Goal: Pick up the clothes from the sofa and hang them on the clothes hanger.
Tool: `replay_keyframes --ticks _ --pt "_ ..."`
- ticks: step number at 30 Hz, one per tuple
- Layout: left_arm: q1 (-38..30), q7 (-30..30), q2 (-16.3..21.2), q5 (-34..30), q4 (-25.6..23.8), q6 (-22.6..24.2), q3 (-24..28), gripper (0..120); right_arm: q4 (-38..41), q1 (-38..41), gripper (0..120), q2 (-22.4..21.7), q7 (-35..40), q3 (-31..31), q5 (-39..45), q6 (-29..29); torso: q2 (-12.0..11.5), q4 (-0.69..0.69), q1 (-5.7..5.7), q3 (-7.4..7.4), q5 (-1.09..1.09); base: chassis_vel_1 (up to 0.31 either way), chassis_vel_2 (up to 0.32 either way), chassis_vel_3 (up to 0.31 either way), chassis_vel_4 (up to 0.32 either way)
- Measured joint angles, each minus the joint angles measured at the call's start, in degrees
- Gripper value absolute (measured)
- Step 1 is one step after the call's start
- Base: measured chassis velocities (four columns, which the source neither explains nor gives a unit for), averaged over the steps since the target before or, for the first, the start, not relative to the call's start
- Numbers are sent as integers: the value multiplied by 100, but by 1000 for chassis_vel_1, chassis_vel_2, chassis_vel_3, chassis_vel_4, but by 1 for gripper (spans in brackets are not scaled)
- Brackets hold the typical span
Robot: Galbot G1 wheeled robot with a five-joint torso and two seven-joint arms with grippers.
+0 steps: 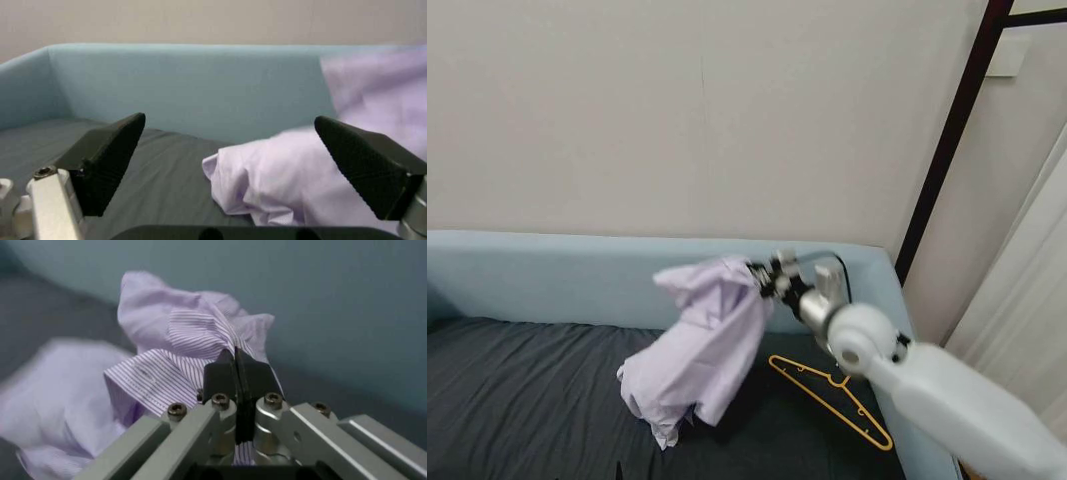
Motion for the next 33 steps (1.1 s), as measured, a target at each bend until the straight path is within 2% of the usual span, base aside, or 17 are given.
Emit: replay_keyframes --ticks 3,5,9,15,19,21,26,27,28,32,33 --pt "-23 15 41 -32 10 61 -6 100 -729 -1148 0 76 -244 301 -820 298 -1 -5 -1 0 -1 0 0 0 0" --pt "-47 22 75 -42 51 75 2 100 -836 -1486 0 39 -236 467 -1107 259 0 -4 -2 -1 -5 0 0 0 0" --pt "-112 37 86 -37 113 83 73 100 -853 -1665 0 -32 -71 686 -1431 75 0 2 -1 -1 -6 0 0 0 0" --pt "-139 55 92 -9 118 84 148 100 -903 -1745 0 41 357 930 -2131 -98 -1 2 -1 0 -6 0 0 0 0" --pt "-135 56 208 -12 112 69 145 100 -549 -1948 19 6 715 1282 -2457 -361 0 -1 -1 -1 -7 0 0 0 0" --pt "-134 55 232 -15 112 66 139 100 -429 -1996 22 -26 760 1350 -2454 -425 0 0 -1 -1 -7 0 0 0 0" --pt "-122 46 301 -26 90 48 133 100 685 -2352 43 -246 1108 1730 -2310 -806 0 -2 -1 -1 -9 0 0 0 0" --pt "-114 47 301 -23 88 48 137 100 892 -2385 49 -272 1127 1750 -2272 -846 0 -1 -1 -1 -9 0 0 0 0" --pt "-114 47 301 -23 88 48 137 100 892 -2385 49 -272 1127 1750 -2272 -846 0 -1 -1 -1 -9 0 0 0 0" --pt "-53 47 284 13 75 44 134 100 1351 -2322 67 -261 1048 1562 -2272 -809 0 -1 -1 -1 -8 0 0 0 0" --pt "-53 47 284 13 75 44 134 100 1351 -2322 67 -261 1048 1562 -2272 -809 0 -1 -1 -1 -8 0 0 0 0"
